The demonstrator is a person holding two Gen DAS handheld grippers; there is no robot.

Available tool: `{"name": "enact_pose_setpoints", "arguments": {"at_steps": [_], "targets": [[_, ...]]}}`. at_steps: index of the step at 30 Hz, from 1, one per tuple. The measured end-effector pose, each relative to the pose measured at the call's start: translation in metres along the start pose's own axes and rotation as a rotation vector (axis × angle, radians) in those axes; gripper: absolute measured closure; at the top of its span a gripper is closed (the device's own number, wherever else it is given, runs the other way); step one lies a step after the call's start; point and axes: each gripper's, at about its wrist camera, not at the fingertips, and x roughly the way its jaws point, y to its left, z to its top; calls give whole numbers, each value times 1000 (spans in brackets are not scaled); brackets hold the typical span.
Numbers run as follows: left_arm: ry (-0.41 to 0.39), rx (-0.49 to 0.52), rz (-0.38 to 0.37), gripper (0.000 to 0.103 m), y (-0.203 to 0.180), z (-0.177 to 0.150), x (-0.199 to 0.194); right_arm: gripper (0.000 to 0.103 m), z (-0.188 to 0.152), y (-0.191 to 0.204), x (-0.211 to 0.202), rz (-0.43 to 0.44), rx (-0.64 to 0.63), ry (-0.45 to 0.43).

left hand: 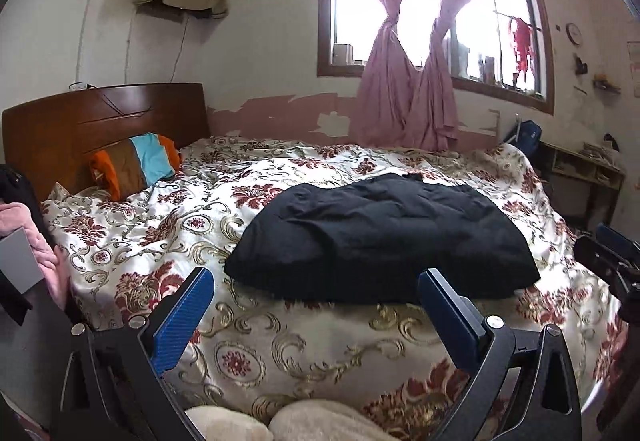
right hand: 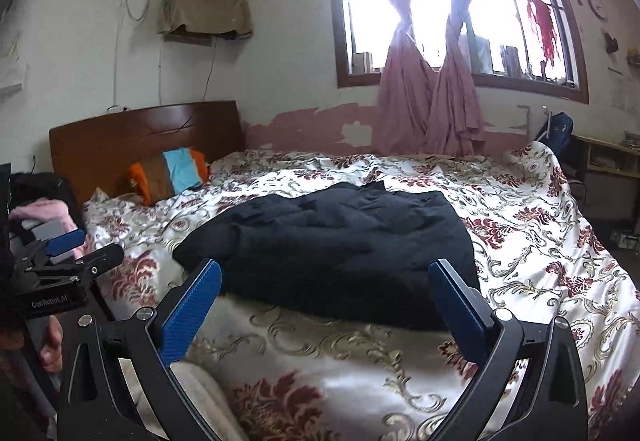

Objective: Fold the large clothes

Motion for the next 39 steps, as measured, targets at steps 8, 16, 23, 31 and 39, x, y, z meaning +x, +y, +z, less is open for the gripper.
{"name": "enact_pose_setpoints", "arguments": {"at_steps": [8, 16, 23, 31, 39], "targets": [[40, -6, 18, 0, 6, -23, -4, 2, -20, 16, 1, 6, -33, 51], [55, -8, 38, 0, 13, -33, -2, 2, -30, 17, 7, 7, -21, 94], [65, -12, 35, 0, 12, -36, -1, 2, -28, 18, 8, 4, -6, 97], [67, -16, 37, 0, 13, -36, -1, 2, -27, 19, 7, 5, -2, 98], [64, -18, 44, 0, 12, -37, -2, 2, -28, 23, 8, 10, -3, 104]]}}
